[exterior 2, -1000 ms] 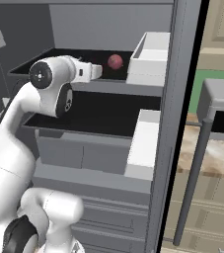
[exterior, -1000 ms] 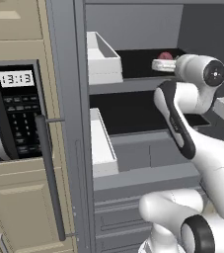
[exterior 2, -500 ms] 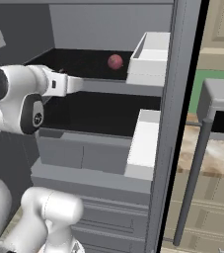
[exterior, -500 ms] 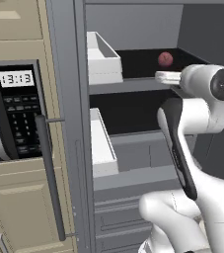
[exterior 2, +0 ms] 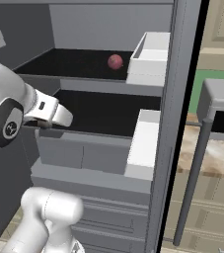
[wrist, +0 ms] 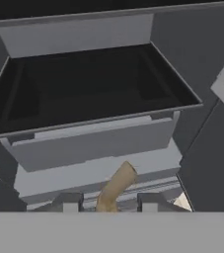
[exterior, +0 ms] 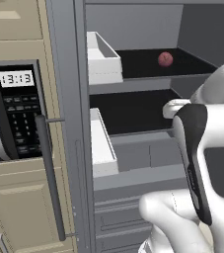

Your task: Grab the garlic and onion from the fridge, place them in the blender, close the lid, and turn on the blender to create a marinade.

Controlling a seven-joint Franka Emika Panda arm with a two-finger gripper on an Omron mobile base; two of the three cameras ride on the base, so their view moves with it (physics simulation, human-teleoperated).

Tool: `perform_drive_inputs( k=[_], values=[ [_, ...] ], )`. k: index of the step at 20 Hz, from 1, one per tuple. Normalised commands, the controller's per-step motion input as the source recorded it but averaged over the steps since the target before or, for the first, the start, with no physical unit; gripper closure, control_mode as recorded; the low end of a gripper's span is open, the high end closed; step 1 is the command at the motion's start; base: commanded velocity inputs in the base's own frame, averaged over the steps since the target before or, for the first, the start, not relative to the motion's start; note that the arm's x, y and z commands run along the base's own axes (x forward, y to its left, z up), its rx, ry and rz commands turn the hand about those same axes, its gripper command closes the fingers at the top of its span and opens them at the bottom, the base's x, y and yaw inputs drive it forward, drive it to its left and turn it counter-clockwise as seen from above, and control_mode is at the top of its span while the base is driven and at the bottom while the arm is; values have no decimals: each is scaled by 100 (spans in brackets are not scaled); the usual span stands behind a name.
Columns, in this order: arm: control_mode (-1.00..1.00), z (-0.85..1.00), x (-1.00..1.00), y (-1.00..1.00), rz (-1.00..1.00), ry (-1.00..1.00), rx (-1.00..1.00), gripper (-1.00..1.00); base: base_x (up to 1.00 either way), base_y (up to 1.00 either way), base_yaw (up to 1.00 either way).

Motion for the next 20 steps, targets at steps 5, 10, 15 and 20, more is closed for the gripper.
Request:
perform_drive_inputs(
  k=[5,10,15,20],
  values=[
    [-100,-22,-15,-2,0,5,4,100,0,0,0],
    [-100,-1,-19,1,0,0,0,100,0,0,0],
    [100,-1,-13,0,0,0,0,100,-73,0,0],
    [100,0,0,0,0,0,0,100,-100,0,-11]
  ],
)
